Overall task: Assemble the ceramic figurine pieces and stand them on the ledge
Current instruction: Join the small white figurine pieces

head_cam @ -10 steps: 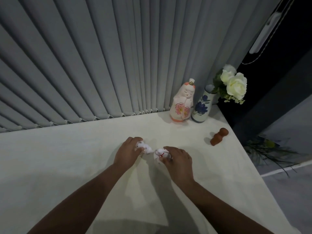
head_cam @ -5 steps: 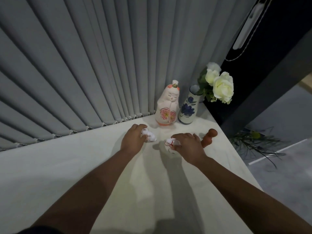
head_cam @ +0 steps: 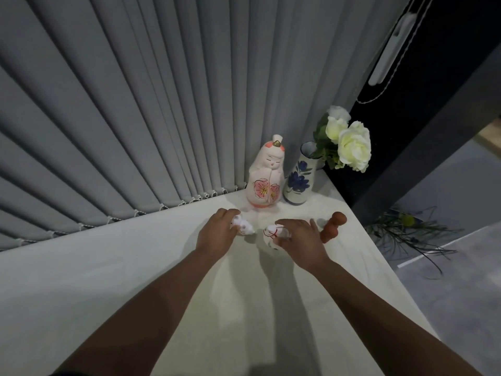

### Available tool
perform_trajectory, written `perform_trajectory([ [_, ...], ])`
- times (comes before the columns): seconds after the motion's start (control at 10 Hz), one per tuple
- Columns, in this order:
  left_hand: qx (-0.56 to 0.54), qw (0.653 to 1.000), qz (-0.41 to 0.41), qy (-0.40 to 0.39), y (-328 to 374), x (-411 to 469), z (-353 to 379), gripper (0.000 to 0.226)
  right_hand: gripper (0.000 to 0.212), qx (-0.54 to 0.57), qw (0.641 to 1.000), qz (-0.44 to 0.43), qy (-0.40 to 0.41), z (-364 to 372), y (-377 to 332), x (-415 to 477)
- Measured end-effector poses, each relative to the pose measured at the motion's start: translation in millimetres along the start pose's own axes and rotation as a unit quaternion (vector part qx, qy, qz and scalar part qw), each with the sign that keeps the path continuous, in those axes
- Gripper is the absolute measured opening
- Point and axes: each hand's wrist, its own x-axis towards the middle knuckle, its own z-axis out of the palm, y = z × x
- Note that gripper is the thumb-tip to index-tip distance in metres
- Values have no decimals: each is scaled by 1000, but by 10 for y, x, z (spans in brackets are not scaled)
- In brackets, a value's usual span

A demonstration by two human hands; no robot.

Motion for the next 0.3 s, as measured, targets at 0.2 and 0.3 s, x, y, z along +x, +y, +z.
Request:
perform_trajectory([
  [0.2, 46, 999, 17, -16, 71, -142, -132, 56, 49, -13, 1000, -3, -15, -75, -46, -36],
  [0.3, 46, 999, 18, 13, 183, -246, -226, 60, 59, -43, 999, -7, 28, -63, -55, -173],
])
